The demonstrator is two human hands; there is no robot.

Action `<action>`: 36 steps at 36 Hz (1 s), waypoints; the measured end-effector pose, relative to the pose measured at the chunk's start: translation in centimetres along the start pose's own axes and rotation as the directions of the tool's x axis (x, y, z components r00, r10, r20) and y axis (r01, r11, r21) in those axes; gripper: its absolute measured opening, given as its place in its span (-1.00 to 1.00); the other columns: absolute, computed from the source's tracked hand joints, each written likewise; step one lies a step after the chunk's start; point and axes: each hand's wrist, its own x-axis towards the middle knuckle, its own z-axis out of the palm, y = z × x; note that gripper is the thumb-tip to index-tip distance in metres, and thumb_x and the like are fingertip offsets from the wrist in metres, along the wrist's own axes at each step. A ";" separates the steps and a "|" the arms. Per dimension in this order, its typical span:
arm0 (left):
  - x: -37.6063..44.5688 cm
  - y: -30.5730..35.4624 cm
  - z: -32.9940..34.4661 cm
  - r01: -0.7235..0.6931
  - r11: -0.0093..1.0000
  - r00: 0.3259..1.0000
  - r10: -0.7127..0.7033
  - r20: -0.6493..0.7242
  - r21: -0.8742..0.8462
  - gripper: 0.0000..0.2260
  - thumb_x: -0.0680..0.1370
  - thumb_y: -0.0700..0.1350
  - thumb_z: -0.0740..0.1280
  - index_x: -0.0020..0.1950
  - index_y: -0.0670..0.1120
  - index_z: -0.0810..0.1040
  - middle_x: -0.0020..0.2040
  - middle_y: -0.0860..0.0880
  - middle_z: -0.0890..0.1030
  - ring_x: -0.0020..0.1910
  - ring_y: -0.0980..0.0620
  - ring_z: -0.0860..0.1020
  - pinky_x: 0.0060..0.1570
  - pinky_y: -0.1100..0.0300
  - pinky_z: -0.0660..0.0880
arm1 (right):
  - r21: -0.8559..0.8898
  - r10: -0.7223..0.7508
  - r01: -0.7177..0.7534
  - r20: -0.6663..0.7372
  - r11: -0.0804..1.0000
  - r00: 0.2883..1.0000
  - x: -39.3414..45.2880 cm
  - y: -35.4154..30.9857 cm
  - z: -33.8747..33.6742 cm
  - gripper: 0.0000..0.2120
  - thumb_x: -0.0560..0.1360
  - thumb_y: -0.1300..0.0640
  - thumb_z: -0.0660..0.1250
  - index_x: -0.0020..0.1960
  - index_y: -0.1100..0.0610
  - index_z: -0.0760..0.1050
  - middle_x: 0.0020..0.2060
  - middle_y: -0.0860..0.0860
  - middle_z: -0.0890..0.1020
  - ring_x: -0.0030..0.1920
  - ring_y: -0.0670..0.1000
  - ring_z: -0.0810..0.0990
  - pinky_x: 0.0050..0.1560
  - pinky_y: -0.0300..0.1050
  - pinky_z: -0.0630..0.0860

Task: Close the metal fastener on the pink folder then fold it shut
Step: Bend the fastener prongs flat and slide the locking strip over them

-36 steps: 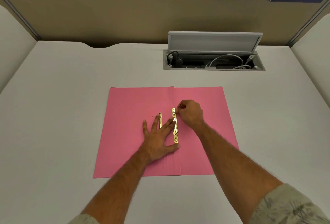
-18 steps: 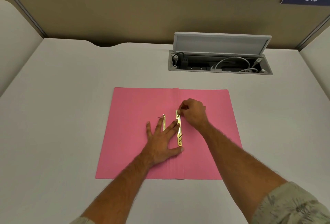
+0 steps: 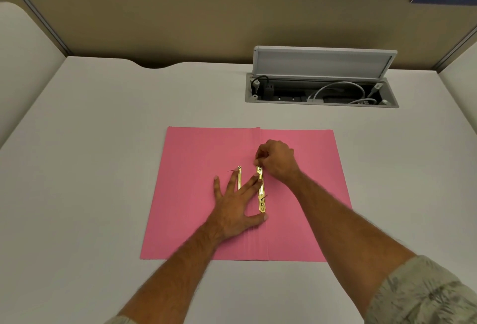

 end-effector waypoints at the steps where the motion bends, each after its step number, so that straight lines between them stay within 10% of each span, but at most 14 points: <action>1: 0.0 0.0 0.0 0.000 1.000 1.000 0.000 0.000 0.001 -0.16 0.47 0.51 0.10 0.63 0.24 -0.14 0.57 0.37 -0.24 0.59 0.02 -0.42 0.37 -0.33 -0.55 | 0.006 0.007 -0.007 0.006 1.000 1.000 0.0 0.0 -0.1 -0.92 0.45 0.12 0.52 -0.08 0.10 0.69 -0.21 -0.11 0.57 -0.06 0.00 0.54 0.25 0.20 0.40; 27: 0.1 -0.1 -0.2 0.009 1.000 1.000 -0.009 -0.001 -0.026 -0.17 0.47 0.48 0.17 0.64 0.23 -0.05 0.62 0.33 -0.11 0.61 0.01 -0.38 0.39 -0.34 -0.53 | 0.386 0.496 -0.471 0.039 0.793 0.868 -0.6 -0.8 -1.1 -0.77 0.39 0.05 0.57 -0.12 0.19 0.66 -0.10 0.11 0.73 0.03 0.17 0.68 0.22 0.18 0.57; 36: 0.1 -0.1 -0.5 -0.010 0.998 1.000 0.011 0.015 -0.058 -0.22 0.47 0.49 0.15 0.62 0.29 -0.03 0.56 0.40 -0.18 0.61 -0.04 -0.36 0.39 -0.36 -0.52 | 0.357 0.464 -0.555 0.313 0.751 0.829 -4.4 -1.8 -0.6 -0.78 0.34 0.19 0.60 -0.13 0.29 0.63 -0.21 0.19 0.70 -0.25 0.09 0.62 -0.29 -0.14 0.49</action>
